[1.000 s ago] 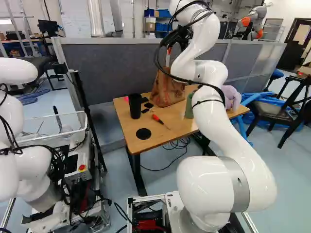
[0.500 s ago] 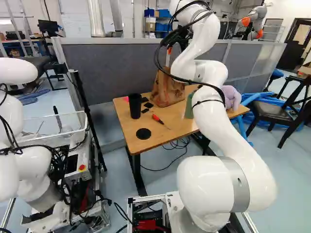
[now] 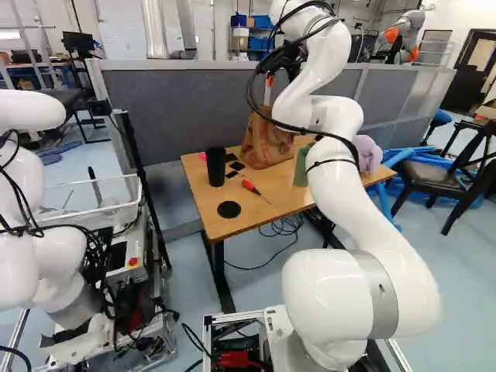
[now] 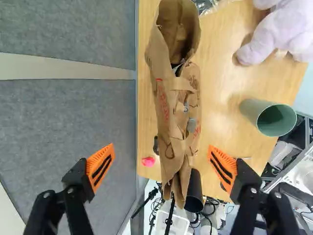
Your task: Pick up the bag on the ground and place it on the table
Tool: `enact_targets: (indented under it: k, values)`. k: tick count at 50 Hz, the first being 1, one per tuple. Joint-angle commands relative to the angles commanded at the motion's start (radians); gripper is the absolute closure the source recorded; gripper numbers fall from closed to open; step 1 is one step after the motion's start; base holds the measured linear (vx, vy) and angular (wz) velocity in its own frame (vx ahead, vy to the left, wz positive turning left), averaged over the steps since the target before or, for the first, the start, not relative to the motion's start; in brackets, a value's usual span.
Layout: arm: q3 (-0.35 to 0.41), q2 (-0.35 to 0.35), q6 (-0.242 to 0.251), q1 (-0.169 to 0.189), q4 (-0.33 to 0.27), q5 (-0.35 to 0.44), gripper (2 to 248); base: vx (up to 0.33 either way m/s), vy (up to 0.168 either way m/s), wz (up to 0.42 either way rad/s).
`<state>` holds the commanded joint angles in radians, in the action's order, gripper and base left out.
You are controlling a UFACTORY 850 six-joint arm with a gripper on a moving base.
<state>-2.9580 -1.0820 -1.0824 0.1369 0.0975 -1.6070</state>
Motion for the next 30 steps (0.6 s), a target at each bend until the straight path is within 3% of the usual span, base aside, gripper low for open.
enact_targets:
  k: [16,30]
  values:
    - [0.0,0.0,0.0,0.0,0.0,0.0,3,-0.137,-0.048,0.066]
    - [0.0,0.0,0.0,0.0,0.0,0.0,3,-0.147,0.001,0.424]
